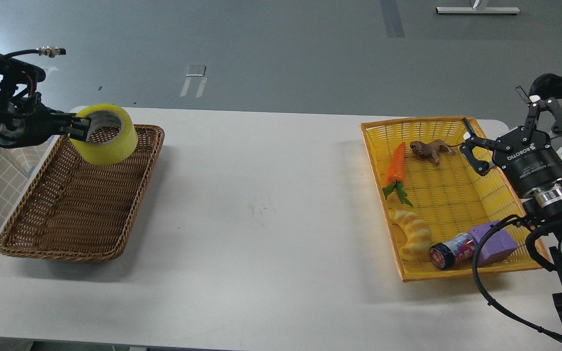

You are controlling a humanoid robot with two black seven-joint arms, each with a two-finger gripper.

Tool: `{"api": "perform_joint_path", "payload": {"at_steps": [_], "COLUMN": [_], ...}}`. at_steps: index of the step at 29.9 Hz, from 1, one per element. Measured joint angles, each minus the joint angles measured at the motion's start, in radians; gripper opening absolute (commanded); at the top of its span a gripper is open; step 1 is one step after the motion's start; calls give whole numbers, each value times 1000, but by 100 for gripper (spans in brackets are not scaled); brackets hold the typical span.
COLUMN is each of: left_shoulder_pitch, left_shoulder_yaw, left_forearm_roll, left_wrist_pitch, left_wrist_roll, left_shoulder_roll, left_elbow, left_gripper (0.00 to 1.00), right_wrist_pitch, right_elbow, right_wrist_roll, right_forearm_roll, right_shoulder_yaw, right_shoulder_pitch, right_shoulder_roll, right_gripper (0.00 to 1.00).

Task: Place and transfer tape with both arms
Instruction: 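Carry the tape roll with the left gripper over the wicker basket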

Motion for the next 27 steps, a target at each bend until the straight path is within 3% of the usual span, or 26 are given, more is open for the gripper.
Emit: {"api": "perform_joint_path", "payload": {"at_steps": [8, 27], "left_shoulder_pitch": [113, 201], "left_shoulder_yaw": [1, 1], "left_forearm_roll": [-1, -4], "left_wrist_pitch": [26, 112], "left_wrist_roll": [0, -35], "left_shoulder_roll": [8, -12], "left_elbow": [4, 71], "left_gripper": [0, 0], "right_wrist_pitch": [0, 0], "right_elbow": [-1, -2], "right_wrist_roll": [0, -1], "right_forearm_roll": [0, 0], "right_shoulder_yaw": [0, -9], "right_shoulder_pitch": [0, -3], "right_shoulder_roll": [0, 12], "right_gripper": [98, 98]}}
